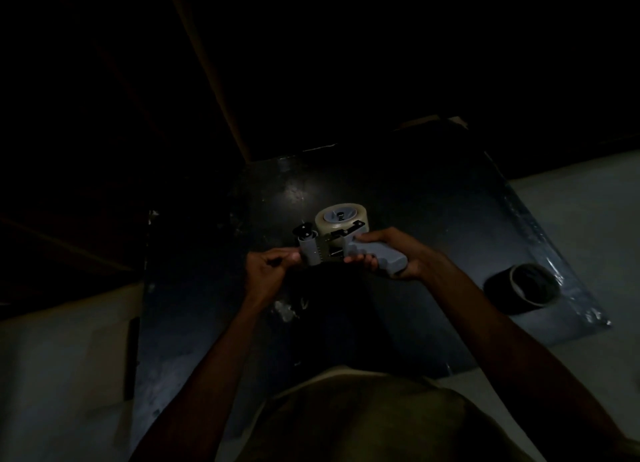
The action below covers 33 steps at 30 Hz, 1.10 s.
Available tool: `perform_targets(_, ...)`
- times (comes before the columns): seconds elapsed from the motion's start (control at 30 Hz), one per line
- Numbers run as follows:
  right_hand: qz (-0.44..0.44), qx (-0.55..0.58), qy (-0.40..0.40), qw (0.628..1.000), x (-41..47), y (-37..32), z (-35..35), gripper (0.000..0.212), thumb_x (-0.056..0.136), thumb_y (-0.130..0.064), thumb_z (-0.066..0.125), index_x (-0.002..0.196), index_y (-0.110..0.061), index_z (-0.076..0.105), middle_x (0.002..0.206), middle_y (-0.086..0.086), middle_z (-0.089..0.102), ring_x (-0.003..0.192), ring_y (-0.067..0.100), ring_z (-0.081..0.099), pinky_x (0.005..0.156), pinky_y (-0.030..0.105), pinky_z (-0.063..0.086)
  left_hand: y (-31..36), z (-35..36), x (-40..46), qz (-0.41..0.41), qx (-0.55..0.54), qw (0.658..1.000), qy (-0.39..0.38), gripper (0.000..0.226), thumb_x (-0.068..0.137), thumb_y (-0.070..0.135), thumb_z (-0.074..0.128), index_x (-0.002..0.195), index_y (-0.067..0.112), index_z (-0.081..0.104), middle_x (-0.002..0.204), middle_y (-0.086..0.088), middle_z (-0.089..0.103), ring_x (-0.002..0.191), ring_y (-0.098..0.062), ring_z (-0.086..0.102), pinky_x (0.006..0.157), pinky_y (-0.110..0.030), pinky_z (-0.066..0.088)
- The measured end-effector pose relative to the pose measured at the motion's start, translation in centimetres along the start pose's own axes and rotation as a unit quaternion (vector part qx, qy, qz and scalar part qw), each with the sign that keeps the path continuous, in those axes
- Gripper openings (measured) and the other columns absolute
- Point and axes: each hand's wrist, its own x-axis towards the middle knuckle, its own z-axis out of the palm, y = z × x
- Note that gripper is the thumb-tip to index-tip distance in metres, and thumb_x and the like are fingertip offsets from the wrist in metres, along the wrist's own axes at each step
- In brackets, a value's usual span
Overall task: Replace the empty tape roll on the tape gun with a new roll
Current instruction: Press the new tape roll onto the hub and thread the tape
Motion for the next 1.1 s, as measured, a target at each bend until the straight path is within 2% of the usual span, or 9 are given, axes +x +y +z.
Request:
perform_targets(0.2, 0.034, -0.023, 0.0, 0.999, -0.6, -0.3, -0.8, 0.036, 0.096, -0.022, 0.053, 0.125, -0.003, 0.046, 0.092, 0.017, 0.061, 0.051, 0.014, 0.063, 0.043, 0.02, 0.054, 0.2, -1.1, -0.3, -0.051, -0.06, 0.995, -0.067, 0.01, 0.079, -0.003, 0.067, 0.085, 0.001, 0.075, 0.089, 0.002, 0.077, 0.085, -0.014, 0.072, 0.072, -0.021, 0.055)
perform_targets(0.37, 0.067, -0.057, -0.011, 0.996, -1.1, -0.2, -1.4, 0.047, 0.088, -0.027, 0.059, 0.122, 0.004, 0.05, 0.079, 0.009, 0.061, 0.049, 0.009, 0.061, 0.042, 0.016, 0.052, 0.7, -1.2, -0.9, -0.094, -0.13, 0.981, -0.106, 0.032, 0.08, -0.015, 0.057, 0.074, 0.009, 0.078, 0.089, -0.001, 0.076, 0.081, -0.015, 0.072, 0.068, -0.022, 0.056)
perform_targets(0.47, 0.08, -0.074, -0.035, 0.993, -0.9, -0.2, -2.1, 0.056, 0.083, -0.028, 0.067, 0.124, 0.006, 0.049, 0.075, 0.007, 0.062, 0.049, 0.009, 0.061, 0.043, 0.016, 0.052, 1.1, -1.5, -1.1, -0.106, -0.139, 0.976, -0.126, 0.027, 0.077, -0.012, 0.06, 0.075, 0.008, 0.078, 0.091, -0.004, 0.076, 0.082, -0.018, 0.073, 0.069, -0.024, 0.057)
perform_targets(0.57, 0.1, -0.08, -0.054, 0.99, -0.9, -0.3, -2.6, 0.065, 0.067, -0.027, 0.084, 0.114, 0.01, 0.057, 0.072, 0.006, 0.062, 0.047, 0.009, 0.06, 0.041, 0.017, 0.051, 1.2, -1.5, -1.0, -0.105, -0.123, 0.98, -0.118, 0.018, 0.078, -0.014, 0.061, 0.077, -0.002, 0.075, 0.091, -0.009, 0.076, 0.083, -0.021, 0.072, 0.068, -0.025, 0.057)
perform_targets(0.63, 0.105, -0.075, -0.061, 0.99, -0.9, -0.3, -2.6, 0.055, 0.076, -0.029, 0.074, 0.11, 0.01, 0.059, 0.069, 0.005, 0.061, 0.045, 0.008, 0.059, 0.04, 0.017, 0.051, 1.1, -1.4, -1.1, -0.098, -0.117, 0.984, -0.097, 0.007, 0.078, -0.011, 0.064, 0.081, -0.012, 0.07, 0.092, -0.014, 0.075, 0.085, -0.026, 0.072, 0.07, -0.028, 0.058)
perform_targets(0.7, 0.107, -0.065, -0.061, 0.99, -0.9, -0.3, -2.6, 0.05, 0.081, -0.03, 0.069, 0.109, 0.01, 0.058, 0.066, 0.004, 0.061, 0.044, 0.008, 0.059, 0.04, 0.016, 0.05, 1.1, -1.3, -1.3, -0.08, -0.087, 0.991, -0.07, 0.01, 0.078, -0.007, 0.068, 0.085, -0.012, 0.07, 0.092, -0.016, 0.075, 0.085, -0.027, 0.072, 0.073, -0.031, 0.058)
perform_targets(0.8, 0.111, -0.056, -0.079, 0.989, -0.9, -0.1, -2.5, 0.06, 0.067, -0.026, 0.086, 0.108, 0.008, 0.058, 0.065, 0.003, 0.06, 0.045, 0.008, 0.059, 0.04, 0.017, 0.051, 1.1, -1.2, -1.7, -0.061, -0.073, 0.994, -0.055, 0.015, 0.078, -0.004, 0.069, 0.091, -0.012, 0.07, 0.087, -0.015, 0.075, 0.079, -0.023, 0.072, 0.071, -0.027, 0.058)
perform_targets(0.97, 0.09, -0.058, -0.065, 0.992, -1.2, 0.5, -2.0, 0.052, 0.084, -0.038, 0.066, 0.111, 0.004, 0.055, 0.07, 0.005, 0.063, 0.047, 0.008, 0.06, 0.041, 0.016, 0.051, 1.0, -0.9, -2.4, -0.119, -0.128, 0.982, -0.073, 0.017, 0.082, -0.008, 0.063, 0.098, -0.007, 0.067, 0.084, -0.008, 0.076, 0.077, -0.02, 0.073, 0.069, -0.025, 0.058)
perform_targets(1.1, 0.033, -0.055, -0.036, 0.997, -1.8, 0.9, -1.4, 0.051, 0.089, -0.038, 0.063, 0.126, -0.007, 0.049, 0.088, 0.011, 0.061, 0.053, 0.01, 0.059, 0.044, 0.016, 0.052, 1.4, -1.3, -1.9, -0.174, -0.201, 0.956, -0.121, 0.035, 0.074, -0.006, 0.062, 0.109, 0.001, 0.064, 0.094, -0.013, 0.074, 0.087, -0.026, 0.071, 0.074, -0.029, 0.057)
